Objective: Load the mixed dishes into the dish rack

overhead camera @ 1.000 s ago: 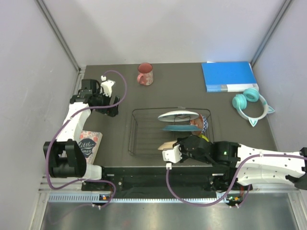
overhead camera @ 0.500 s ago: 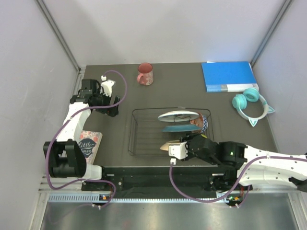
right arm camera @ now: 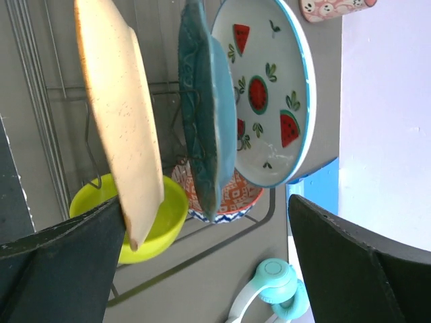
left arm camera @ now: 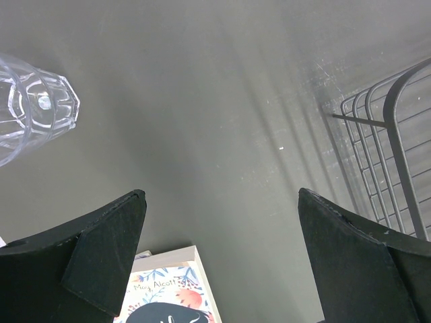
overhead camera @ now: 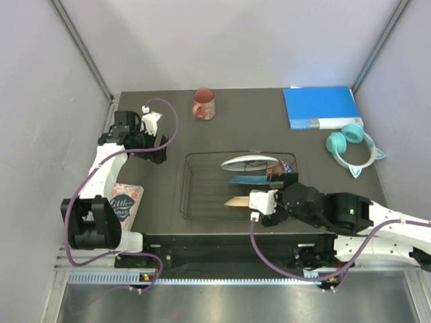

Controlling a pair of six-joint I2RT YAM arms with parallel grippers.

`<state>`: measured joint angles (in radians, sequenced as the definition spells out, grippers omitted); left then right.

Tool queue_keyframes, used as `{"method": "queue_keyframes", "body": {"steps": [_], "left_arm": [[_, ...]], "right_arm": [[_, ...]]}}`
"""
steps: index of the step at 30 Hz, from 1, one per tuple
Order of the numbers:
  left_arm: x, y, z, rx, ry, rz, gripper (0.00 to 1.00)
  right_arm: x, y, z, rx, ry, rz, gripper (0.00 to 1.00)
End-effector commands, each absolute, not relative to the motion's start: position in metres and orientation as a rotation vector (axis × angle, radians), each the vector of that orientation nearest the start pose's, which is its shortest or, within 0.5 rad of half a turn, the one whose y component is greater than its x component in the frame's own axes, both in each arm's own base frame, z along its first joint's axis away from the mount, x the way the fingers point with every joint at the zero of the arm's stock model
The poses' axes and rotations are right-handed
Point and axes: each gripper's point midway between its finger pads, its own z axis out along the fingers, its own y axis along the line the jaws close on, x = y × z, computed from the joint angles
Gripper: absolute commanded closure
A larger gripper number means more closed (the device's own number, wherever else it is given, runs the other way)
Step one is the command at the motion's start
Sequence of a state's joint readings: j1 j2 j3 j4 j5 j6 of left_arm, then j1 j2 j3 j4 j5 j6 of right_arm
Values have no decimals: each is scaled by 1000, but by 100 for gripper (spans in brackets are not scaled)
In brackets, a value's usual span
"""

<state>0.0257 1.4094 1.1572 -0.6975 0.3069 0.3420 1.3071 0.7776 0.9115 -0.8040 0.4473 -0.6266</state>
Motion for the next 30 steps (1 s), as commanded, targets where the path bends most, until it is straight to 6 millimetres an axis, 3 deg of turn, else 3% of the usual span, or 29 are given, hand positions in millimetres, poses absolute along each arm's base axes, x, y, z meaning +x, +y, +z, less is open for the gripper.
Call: {"method": "queue_keyframes", "body": {"steps": [1,5,9,14,19,21,22,24,25,26,27,28,29,30], "left_arm": [[357,-35,179,505,2330,-240,1],[364,-37,199,487,2294,-249,1],[368,-37,216,474,2267,-245,1],[369,-35,218,474,2259,-228,1],[378,-40,220,451,2230,-261,1],[390,-48,224,426,2205,-318,1],[398,-51,216,414,2223,-345,1],[420,-56,227,354,2191,-373,1],[433,-59,216,332,2217,-393,1],[445,-64,216,321,2208,-404,1],[461,-64,231,287,2177,-404,1],[474,-80,213,306,2212,-408,1],[485,-87,213,317,2209,-402,1],[502,-94,233,347,2154,-379,1]], "right_arm": [[149,181,266,-1527,1416,-55,0],[147,187,293,-1468,1391,13,0],[145,190,301,-1469,1379,29,0],[141,191,292,-1496,1404,43,0],[156,193,320,-1292,1405,44,0],[165,203,342,-1166,1401,52,0],[172,201,350,-1080,1430,39,0],[181,213,366,-992,1443,62,0],[184,219,369,-945,1468,98,0],[189,224,371,-909,1487,120,0],[203,227,372,-865,1523,114,0],[205,239,368,-840,1565,206,0],[212,243,367,-805,1594,230,0],[235,239,363,-729,1645,208,0]]}}
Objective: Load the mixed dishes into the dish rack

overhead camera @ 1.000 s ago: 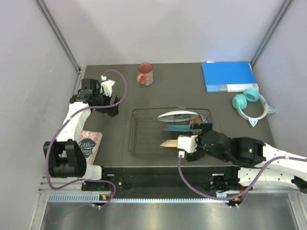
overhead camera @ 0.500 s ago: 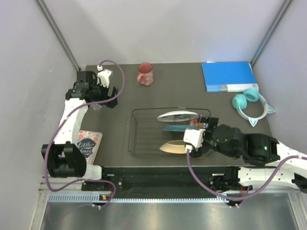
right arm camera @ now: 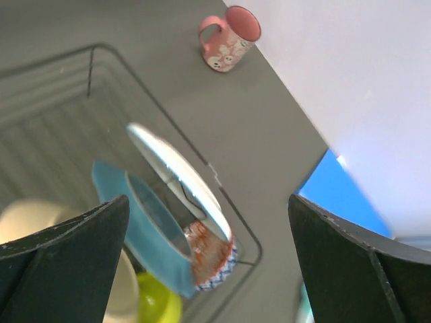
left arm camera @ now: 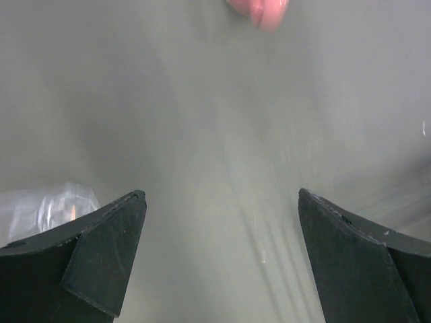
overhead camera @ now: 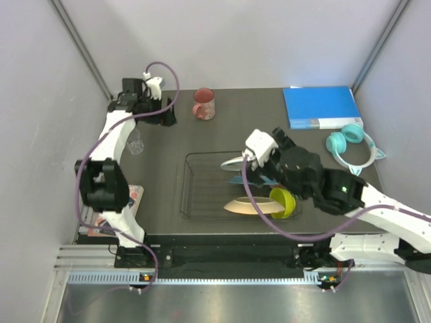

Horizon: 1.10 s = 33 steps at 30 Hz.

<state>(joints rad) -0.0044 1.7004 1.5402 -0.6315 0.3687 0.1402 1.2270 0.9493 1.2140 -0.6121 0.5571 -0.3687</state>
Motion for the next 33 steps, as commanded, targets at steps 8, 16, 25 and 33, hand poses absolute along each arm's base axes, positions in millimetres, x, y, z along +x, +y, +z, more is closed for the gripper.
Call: {"method": "queue_keyframes", "body": {"steps": [8,16,25,33], "left_arm": [[583,-156,232,543,2069,-308,1],[612,-164,171,576,2110,-306,4],[631,-145,185,423,2015,-297,3],[610,-161,242,330,1924,-726,5]], "right_arm": [[349,224,348,-201,1860,415,0],[401,223,332,-150,1884,403,0],[407,230,292,-198,1949,433,0],[409,230,267,-228,2000,410,0]]}}
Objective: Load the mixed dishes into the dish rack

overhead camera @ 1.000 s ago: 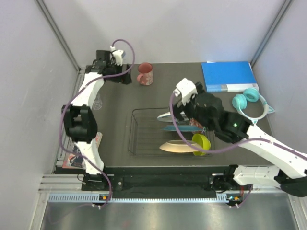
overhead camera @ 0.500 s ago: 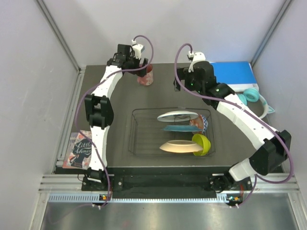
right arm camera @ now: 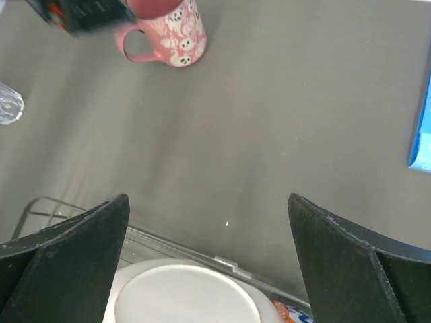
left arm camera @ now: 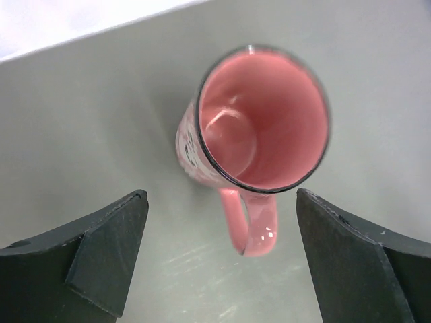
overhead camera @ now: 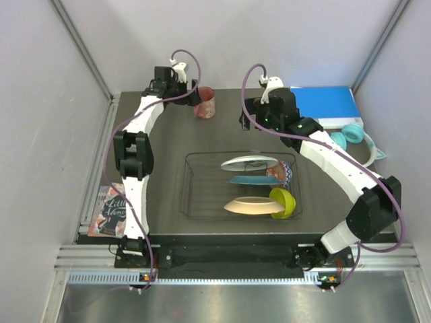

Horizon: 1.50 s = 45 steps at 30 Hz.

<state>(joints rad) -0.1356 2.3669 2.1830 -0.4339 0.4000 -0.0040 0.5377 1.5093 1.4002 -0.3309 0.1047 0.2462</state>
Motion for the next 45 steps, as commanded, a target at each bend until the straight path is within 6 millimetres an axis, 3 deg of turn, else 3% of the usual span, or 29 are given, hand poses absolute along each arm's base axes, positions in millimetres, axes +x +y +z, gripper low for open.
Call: {"method": "queue_keyframes", "body": {"steps": [1,5,7,8,9,10,12,18,28,33,36,41,45], "left_arm": [[611,-161,242,325,1921,-736,5],[618,-158,240,299,1922,-726,4],[626,-157,228,276,1939,-722,4],[630,-158,235,279,1923,-716,4],[637,-159,220,266,1946,-697,4],[643,-160,230,275,1919,-675,4],[651,-165,209,283,1949,-644,4],[665,-165,174,256,1986,-541,5],[667,-142,123,253,2080,-315,13],[666,-133,96,307,2126,-173,55],[662,-136,84,338,2152,-165,63],[646,-150,69,407,2200,-244,68],[631,-158,48,469,2258,-291,100]], "right_arm": [[409,232,265,-232,2003,413,0],[409,233,256,-237,2021,417,0],[408,233,254,-240,2022,419,0],[407,232,251,-238,2029,419,0],[407,233,248,-240,2032,419,0],[407,232,248,-233,2033,421,0],[405,231,242,-225,2046,424,0],[402,222,237,-205,2038,414,0],[401,203,234,-160,2032,416,1],[399,204,233,-158,2028,432,0],[399,201,232,-153,2025,430,0],[401,199,226,-150,2035,438,0],[402,199,225,-144,2038,447,0]]}}
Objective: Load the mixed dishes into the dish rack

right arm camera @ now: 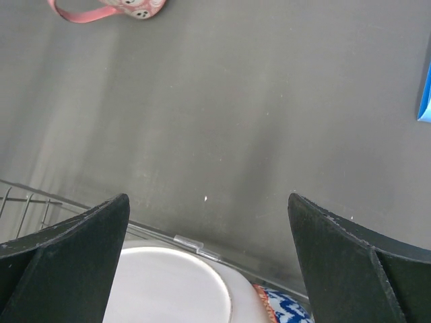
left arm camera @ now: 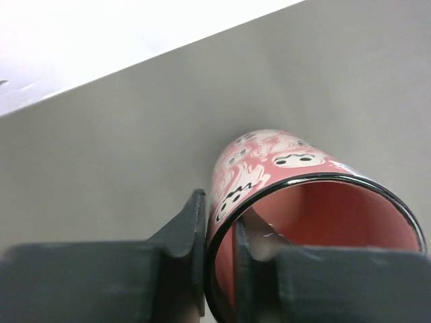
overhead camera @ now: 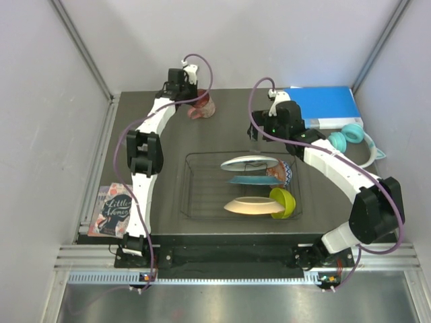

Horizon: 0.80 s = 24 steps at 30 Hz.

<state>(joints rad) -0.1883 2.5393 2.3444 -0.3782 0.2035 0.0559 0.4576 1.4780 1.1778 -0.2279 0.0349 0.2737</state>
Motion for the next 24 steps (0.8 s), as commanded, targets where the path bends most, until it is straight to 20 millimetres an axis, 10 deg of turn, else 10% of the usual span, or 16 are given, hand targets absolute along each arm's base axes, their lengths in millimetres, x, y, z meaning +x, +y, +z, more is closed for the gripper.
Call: {"method": "queue_keyframes", "body": {"steps": [1,7,14,19,24], "left_arm": [[627,-163,44,481,2271,-326,100],[617,-160,70,311,2277,-471,100],[599,-145,239,50,2000,-934,100],[550,-143,332,-69,1847,-1366,100],[519,-134,397,-146,1648,-1660,100]], "right_arm": [[402,199,224,-145,2038,448,1],[403,199,231,-132,2025,465,0],[392,244,296,-210,1801,906,0],[350,273,379,-325,1392,1292,0],[309,283,421,-377,1175,1574,0]]}}
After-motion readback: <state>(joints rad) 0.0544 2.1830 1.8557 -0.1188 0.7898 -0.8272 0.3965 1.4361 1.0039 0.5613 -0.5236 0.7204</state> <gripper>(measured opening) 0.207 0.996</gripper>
